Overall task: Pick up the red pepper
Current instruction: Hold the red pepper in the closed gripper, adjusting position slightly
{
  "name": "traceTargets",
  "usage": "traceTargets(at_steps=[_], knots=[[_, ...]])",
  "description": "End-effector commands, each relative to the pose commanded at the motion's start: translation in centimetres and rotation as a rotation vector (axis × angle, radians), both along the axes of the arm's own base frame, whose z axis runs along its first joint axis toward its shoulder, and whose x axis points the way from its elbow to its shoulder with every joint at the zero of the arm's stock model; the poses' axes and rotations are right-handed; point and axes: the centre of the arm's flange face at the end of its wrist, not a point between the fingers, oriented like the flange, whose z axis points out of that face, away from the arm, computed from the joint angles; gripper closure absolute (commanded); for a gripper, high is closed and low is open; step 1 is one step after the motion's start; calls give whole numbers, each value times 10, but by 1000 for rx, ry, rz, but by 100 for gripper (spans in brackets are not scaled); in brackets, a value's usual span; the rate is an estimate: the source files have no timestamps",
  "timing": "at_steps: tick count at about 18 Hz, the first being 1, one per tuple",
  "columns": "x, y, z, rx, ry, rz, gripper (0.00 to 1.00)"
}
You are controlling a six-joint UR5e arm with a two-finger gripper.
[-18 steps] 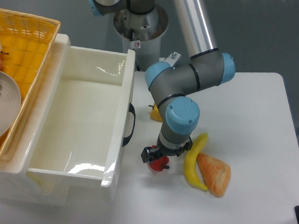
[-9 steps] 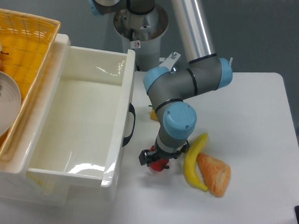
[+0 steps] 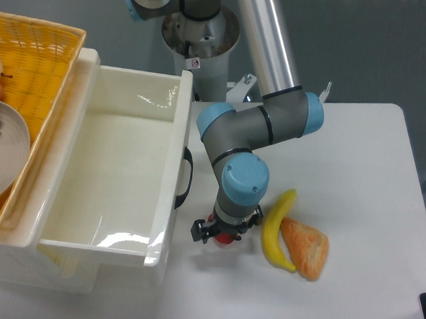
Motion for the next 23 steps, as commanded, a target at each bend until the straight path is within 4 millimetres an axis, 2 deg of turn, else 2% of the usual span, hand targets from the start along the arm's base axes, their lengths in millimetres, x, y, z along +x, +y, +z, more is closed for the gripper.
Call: traceTargets(at_steps=[23], knots=[[11,2,-16,-48,7,-21,0]])
